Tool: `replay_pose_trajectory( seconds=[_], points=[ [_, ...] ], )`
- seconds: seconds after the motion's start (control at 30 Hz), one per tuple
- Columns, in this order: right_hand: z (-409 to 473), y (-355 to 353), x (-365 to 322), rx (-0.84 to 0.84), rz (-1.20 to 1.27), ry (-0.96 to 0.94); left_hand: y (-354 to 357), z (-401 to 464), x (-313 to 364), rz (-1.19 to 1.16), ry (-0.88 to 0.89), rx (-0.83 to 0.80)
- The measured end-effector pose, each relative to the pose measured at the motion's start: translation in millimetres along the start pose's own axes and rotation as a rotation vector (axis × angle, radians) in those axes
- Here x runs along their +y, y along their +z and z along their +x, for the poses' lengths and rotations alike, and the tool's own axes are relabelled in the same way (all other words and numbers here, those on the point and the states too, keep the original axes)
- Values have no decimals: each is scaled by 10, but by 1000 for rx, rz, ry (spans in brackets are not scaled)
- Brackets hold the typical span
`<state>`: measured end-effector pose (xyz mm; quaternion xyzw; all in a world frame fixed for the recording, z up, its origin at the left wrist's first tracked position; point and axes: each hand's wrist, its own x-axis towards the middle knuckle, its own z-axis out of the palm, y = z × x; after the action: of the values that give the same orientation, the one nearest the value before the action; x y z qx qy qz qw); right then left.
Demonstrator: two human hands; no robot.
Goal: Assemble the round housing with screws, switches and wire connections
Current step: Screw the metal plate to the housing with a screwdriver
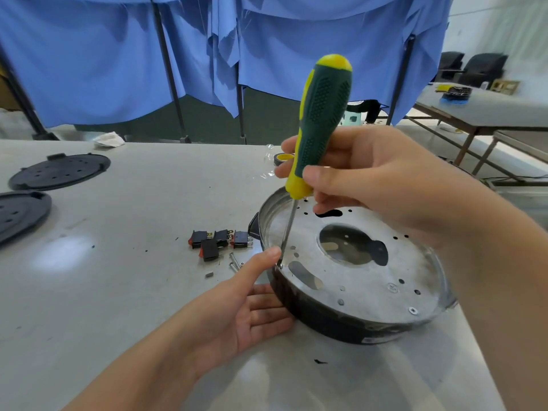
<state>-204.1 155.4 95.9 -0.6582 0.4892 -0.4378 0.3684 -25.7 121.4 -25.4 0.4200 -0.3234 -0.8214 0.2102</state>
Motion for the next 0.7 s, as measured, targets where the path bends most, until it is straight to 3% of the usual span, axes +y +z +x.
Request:
replay_pose_trajectory(
  seconds=[0.3,0.47,0.57,0.7],
  points=[
    [67,279,94,360,-347,-195,8,-4,-10,3,2,5],
    [82,217,77,318,-158,-96,10,7,-3,6,-1,15],
    [60,150,48,194,12,-14,13,4,-1,1,1,14],
    [36,114,33,145,6,-29,12,-1,-5,-1,3,20]
  ],
)
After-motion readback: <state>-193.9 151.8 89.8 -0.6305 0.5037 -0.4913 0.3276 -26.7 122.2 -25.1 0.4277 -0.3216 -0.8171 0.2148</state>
